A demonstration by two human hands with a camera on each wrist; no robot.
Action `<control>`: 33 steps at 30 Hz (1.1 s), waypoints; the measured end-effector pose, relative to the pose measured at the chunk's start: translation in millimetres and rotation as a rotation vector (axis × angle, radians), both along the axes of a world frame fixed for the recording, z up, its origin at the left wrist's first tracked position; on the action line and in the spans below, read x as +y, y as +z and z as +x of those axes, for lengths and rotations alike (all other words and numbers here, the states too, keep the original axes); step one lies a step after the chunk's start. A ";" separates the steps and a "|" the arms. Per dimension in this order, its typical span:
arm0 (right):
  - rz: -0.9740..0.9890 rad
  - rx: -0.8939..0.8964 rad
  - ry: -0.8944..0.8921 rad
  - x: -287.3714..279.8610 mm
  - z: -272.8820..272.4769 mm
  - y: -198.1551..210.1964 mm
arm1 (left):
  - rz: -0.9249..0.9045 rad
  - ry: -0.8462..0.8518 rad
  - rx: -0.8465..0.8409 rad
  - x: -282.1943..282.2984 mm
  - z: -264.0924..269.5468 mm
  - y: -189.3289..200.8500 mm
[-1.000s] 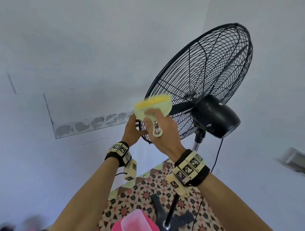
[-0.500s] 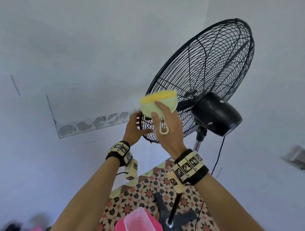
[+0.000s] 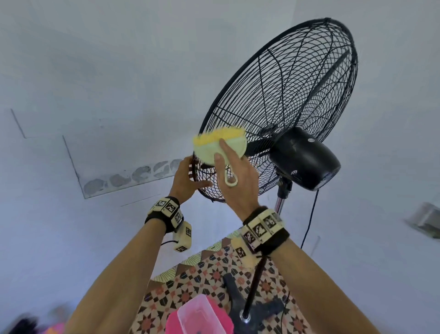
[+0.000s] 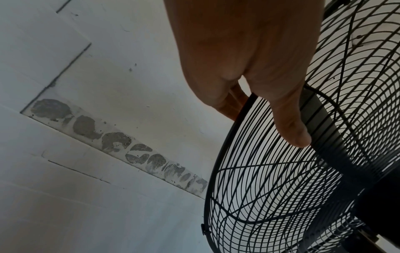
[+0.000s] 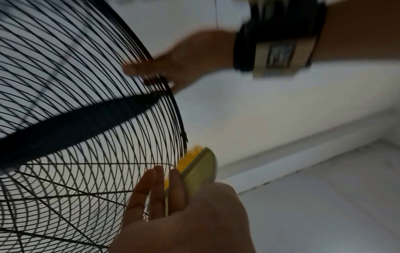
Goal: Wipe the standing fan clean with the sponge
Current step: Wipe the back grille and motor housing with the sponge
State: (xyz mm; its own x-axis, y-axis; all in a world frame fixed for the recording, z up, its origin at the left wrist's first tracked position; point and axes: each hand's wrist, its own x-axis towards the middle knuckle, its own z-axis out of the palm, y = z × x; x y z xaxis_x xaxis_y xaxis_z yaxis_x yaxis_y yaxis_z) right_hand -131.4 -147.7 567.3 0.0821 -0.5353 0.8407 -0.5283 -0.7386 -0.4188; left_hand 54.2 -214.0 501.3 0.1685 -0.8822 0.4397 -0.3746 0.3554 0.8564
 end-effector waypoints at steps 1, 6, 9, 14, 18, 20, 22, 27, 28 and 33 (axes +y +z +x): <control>0.030 0.066 0.009 0.1 -1.5 -18.9 | -0.022 0.001 0.012 1.2 -0.9 0.3; 0.127 -0.009 0.106 5.5 -11.0 -45.3 | -0.009 0.032 -0.181 4.4 4.3 3.4; -0.055 -0.180 0.122 -1.1 -22.5 2.4 | 0.158 -0.114 -0.068 16.1 5.8 35.3; 0.046 -0.144 0.077 -25.7 -22.3 -27.4 | 0.083 -0.182 0.107 27.4 -11.4 113.8; 0.086 -0.092 0.163 -30.9 -30.0 -52.5 | 0.119 -0.056 -0.069 30.7 -27.4 136.3; -0.007 -0.203 0.166 -30.7 -34.1 -21.5 | 0.129 -0.021 -0.118 29.0 -31.2 137.2; -0.079 -0.273 0.179 -33.0 -36.6 2.8 | 0.167 0.002 -0.092 27.0 -35.6 140.0; 0.075 -0.064 0.184 -34.9 -31.3 -51.2 | 0.226 0.054 -0.082 34.1 -39.6 144.2; 0.099 -0.067 0.192 -34.2 -31.7 -57.2 | 0.229 0.052 -0.085 37.1 -41.2 144.1; -0.014 -0.338 0.260 -34.0 -35.6 2.7 | 0.235 0.066 -0.001 39.2 -45.5 143.0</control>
